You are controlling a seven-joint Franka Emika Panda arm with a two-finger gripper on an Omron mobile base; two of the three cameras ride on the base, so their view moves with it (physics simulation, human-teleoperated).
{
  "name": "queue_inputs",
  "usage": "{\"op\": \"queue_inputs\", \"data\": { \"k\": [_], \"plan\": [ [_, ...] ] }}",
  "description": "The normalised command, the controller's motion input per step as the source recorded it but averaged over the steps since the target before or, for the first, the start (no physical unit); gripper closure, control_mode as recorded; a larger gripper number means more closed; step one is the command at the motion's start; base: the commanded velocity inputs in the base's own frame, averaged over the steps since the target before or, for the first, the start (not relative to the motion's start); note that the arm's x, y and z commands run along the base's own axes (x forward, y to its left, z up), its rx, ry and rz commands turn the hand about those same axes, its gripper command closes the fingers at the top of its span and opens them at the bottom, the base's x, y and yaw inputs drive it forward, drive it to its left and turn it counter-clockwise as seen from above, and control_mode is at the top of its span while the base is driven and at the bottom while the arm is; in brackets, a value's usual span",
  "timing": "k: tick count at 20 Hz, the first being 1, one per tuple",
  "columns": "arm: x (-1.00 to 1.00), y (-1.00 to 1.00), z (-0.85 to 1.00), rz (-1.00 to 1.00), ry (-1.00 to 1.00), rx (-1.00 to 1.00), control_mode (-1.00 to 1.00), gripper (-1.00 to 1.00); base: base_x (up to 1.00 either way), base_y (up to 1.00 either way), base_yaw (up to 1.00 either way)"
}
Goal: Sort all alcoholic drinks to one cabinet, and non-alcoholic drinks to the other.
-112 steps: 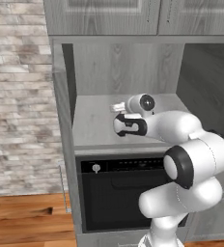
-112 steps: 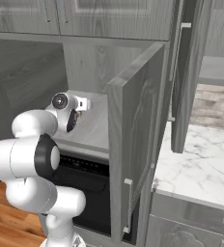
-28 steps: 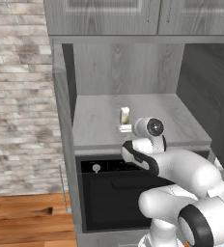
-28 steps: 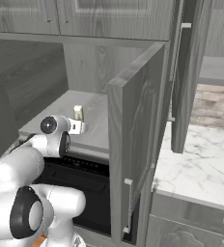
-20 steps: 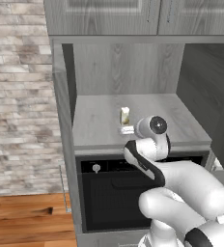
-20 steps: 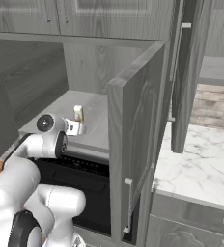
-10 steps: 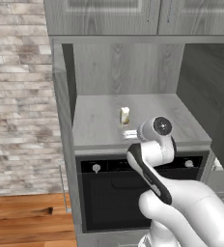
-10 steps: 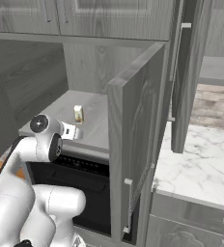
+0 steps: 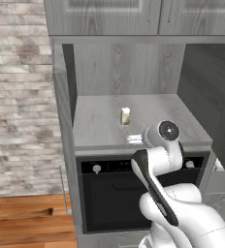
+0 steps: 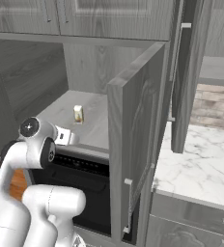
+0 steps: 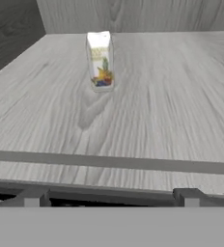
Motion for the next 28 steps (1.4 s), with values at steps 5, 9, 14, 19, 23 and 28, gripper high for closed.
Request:
{"op": "queue_inputs", "data": {
  "k": [5,9,14,19,23,28],
  "plan": [
    [-0.38,-0.05,0.24,0.0,0.05,0.0,-1.0,-1.0,0.0,0.0,0.0],
    [-0.38,-0.04,0.23,0.0,0.07,0.0,-1.0,-1.0,0.0,0.0,0.0],
    [-0.37,0.0,0.18,0.0,0.07,0.0,-1.0,-1.0,0.0,0.0,0.0],
    [-0.37,0.0,0.03,0.0,0.03,0.0,-1.0,-1.0,0.0,0.0,0.0],
    [-0.45,-0.03,0.0,0.0,0.0,0.0,-1.0,-1.0,0.0,0.0,0.0],
    [-0.48,-0.08,0.0,0.0,0.0,0.0,-1.0,-1.0,0.0,0.0,0.0]
  ]
}}
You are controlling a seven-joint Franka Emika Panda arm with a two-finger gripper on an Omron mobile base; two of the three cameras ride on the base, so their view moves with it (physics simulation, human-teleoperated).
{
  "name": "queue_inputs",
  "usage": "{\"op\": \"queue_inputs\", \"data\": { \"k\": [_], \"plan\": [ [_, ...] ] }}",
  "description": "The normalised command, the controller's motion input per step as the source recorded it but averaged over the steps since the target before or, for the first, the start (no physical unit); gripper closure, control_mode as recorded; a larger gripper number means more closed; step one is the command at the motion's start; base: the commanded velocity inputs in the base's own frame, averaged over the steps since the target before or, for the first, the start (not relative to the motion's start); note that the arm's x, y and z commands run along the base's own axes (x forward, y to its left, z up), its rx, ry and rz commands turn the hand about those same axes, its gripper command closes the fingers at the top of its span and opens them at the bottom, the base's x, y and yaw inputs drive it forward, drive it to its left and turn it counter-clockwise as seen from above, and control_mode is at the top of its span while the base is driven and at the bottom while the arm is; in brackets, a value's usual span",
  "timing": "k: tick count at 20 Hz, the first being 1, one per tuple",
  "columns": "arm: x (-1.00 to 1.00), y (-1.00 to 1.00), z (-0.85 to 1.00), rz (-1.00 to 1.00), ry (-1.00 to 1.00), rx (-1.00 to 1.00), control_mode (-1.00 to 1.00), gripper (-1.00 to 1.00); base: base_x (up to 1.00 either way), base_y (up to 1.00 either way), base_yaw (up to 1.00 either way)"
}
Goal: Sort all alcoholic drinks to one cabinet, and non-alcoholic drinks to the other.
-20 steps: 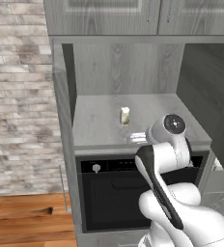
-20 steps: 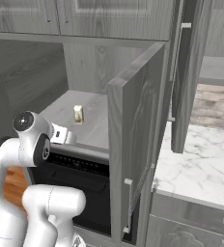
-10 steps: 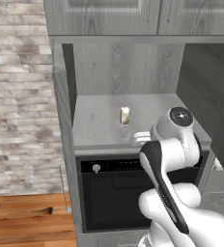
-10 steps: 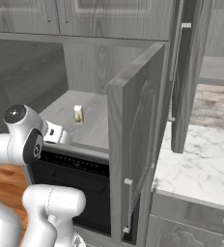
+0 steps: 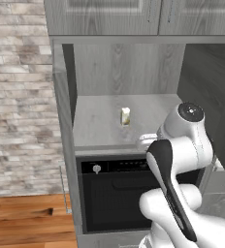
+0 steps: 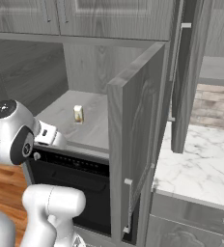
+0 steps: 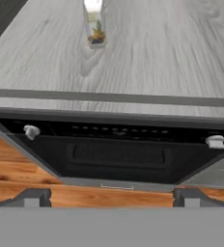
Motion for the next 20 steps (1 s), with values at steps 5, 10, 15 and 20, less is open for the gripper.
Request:
{"op": "queue_inputs", "data": {
  "k": [5,10,15,20],
  "plan": [
    [-0.34,-0.06,0.0,0.01,-0.02,0.0,-1.0,-1.0,0.0,0.0,0.0],
    [-0.31,-0.03,0.0,0.02,-0.08,0.0,-1.0,-1.0,0.0,0.0,0.0],
    [-0.28,-0.06,0.0,0.02,-0.11,0.0,-1.0,-1.0,0.0,0.0,0.0],
    [-0.16,-0.09,0.0,0.03,-0.13,0.0,-1.0,-1.0,0.0,0.0,0.0]
  ]
}}
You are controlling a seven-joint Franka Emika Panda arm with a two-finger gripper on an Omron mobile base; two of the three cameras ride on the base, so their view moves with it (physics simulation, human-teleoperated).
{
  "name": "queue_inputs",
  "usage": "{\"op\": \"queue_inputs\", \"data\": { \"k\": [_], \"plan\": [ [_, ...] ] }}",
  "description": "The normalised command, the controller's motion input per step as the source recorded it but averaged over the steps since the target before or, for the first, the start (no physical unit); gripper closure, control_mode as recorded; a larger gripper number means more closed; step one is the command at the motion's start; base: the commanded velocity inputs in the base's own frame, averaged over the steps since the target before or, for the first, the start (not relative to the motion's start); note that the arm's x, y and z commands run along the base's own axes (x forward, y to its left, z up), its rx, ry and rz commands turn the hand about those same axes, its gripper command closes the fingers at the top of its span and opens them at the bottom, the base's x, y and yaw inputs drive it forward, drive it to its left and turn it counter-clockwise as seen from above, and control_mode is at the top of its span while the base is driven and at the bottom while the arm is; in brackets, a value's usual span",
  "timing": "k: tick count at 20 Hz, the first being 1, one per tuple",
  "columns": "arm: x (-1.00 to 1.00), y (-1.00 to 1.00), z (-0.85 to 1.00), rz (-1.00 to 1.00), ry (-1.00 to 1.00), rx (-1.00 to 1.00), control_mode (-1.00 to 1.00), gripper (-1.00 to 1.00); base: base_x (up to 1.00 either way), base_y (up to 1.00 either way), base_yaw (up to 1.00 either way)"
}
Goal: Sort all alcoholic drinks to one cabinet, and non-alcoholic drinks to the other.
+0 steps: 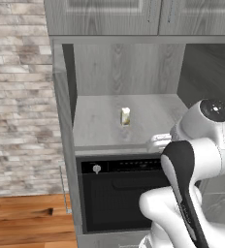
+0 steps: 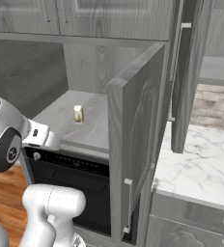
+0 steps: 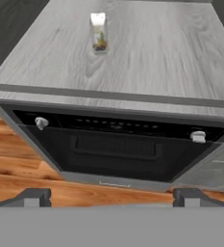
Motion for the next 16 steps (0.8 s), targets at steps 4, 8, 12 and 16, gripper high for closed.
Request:
{"op": "queue_inputs", "data": {
  "k": [4,8,12,16],
  "plan": [
    [-0.15,-0.14,0.0,0.03,-0.14,0.0,-1.0,-1.0,0.0,0.0,0.0],
    [-0.13,-0.14,0.0,0.02,-0.14,0.0,-1.0,-1.0,0.0,0.0,0.0],
    [-0.2,-0.12,0.0,0.01,-0.15,0.0,-1.0,-1.0,0.0,0.0,0.0],
    [-0.22,-0.06,0.0,0.01,-0.12,0.0,-1.0,-1.0,0.0,0.0,0.0]
  ]
}}
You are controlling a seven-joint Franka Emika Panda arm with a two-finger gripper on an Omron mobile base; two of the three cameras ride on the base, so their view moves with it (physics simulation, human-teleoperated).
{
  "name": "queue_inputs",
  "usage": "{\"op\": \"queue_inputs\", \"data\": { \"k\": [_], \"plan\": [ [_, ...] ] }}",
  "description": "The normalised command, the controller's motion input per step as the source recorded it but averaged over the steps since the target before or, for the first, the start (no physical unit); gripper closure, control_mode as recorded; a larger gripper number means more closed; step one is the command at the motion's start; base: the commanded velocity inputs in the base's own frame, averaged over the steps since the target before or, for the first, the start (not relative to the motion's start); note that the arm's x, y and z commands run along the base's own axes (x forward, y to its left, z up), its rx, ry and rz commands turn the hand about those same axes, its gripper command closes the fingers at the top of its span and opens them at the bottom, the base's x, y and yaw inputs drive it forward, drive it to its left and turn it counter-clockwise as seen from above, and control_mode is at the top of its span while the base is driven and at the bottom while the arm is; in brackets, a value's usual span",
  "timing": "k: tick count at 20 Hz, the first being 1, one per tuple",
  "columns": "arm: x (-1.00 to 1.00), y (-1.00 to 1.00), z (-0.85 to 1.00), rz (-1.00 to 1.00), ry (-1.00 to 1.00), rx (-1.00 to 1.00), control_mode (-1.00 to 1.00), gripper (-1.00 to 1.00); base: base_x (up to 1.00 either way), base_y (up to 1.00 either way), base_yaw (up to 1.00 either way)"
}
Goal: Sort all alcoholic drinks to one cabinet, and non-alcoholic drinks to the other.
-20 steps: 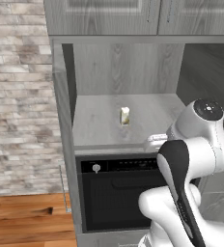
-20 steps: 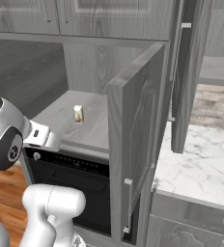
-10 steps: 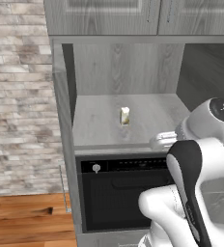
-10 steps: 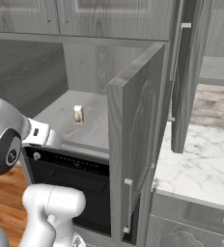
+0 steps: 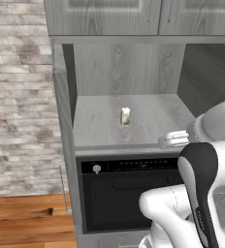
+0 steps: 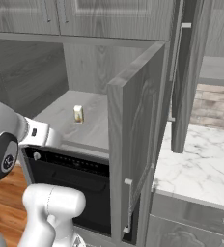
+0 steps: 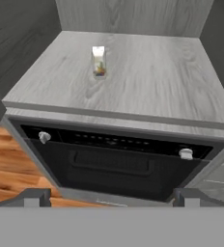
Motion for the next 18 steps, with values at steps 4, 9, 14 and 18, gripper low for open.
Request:
{"op": "queue_inputs", "data": {
  "k": [4,9,14,18],
  "plan": [
    [-0.25,-0.02,0.0,0.01,-0.12,0.0,-1.0,-1.0,0.0,0.0,0.0],
    [-0.24,0.0,0.0,0.0,-0.11,0.0,-1.0,-1.0,0.0,0.0,0.0],
    [-0.15,0.0,0.0,0.0,-0.08,0.0,-1.0,-1.0,0.0,0.0,0.0],
    [-0.1,0.0,0.0,0.0,-0.07,0.0,-1.0,-1.0,0.0,0.0,0.0]
  ]
}}
